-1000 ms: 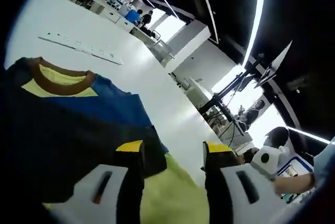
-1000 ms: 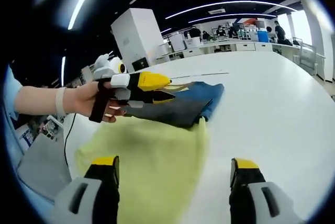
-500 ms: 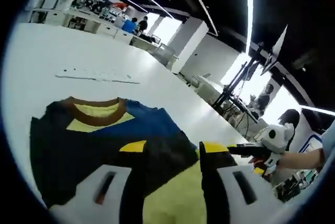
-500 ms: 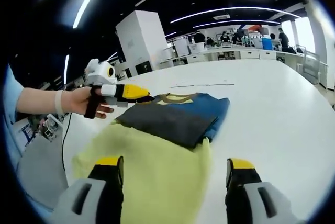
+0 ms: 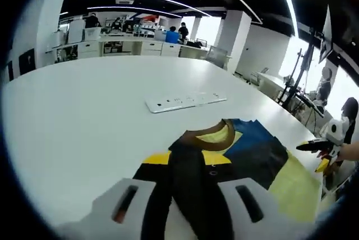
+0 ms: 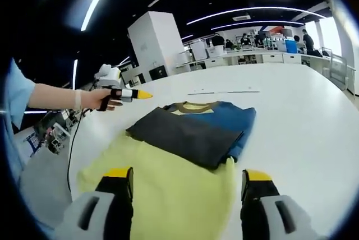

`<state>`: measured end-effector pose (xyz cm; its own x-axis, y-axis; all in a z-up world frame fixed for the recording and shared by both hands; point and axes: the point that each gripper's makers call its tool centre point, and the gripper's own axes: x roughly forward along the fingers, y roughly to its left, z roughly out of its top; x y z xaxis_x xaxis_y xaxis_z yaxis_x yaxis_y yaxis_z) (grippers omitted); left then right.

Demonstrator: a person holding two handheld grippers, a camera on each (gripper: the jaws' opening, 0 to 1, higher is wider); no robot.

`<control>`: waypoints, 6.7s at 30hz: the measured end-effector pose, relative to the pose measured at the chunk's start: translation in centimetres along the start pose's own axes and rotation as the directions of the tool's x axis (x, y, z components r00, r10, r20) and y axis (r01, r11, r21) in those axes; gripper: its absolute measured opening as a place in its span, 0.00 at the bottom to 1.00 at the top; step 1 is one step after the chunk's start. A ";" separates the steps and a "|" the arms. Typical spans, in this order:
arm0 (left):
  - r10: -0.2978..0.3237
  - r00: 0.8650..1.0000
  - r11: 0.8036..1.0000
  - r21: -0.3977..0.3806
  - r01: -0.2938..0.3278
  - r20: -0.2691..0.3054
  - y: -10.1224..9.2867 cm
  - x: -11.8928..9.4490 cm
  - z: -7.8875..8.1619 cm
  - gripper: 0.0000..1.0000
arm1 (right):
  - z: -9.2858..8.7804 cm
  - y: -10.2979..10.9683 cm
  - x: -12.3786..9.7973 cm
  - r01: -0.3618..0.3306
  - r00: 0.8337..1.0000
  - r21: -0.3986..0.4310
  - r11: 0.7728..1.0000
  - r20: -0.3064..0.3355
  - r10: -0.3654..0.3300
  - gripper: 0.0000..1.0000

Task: Fold the garment on the visible template until the final outline fits inside the template.

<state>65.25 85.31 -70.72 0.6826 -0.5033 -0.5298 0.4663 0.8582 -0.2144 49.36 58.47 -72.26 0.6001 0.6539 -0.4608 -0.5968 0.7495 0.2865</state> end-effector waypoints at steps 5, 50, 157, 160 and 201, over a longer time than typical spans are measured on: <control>-0.035 0.997 0.999 0.016 0.036 -0.063 0.3 1.6 -0.5 0.10 | 0.0 -0.2 -0.3 0.005 1.000 0.000 1.000 -0.002 -0.005 0.79; -0.070 0.935 0.997 -0.044 0.058 -0.348 3.7 3.4 -2.4 0.00 | 0.3 1.7 1.4 -0.043 0.999 -0.042 0.998 -0.015 0.043 0.77; -0.316 0.932 0.944 -0.161 0.290 -0.177 -12.7 -21.1 -19.7 0.65 | -7.3 1.9 -8.9 -0.068 0.976 -0.070 0.995 -0.212 0.051 0.74; -0.322 0.931 0.937 -0.203 0.286 -0.174 -13.0 -21.4 -20.3 0.62 | -8.8 2.0 -9.8 -0.074 0.962 -0.096 0.993 -0.269 0.045 0.70; -0.286 0.940 0.870 -0.461 0.173 -0.186 -13.8 -21.3 -24.7 0.04 | -12.8 3.7 -11.1 -0.089 0.948 0.179 0.980 -0.285 0.138 0.00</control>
<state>30.37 86.66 -76.73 0.4035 -0.6997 -0.5896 0.2651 0.7061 -0.6566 33.72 52.68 -76.82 0.3347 0.6943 -0.6371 -0.5428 0.6947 0.4720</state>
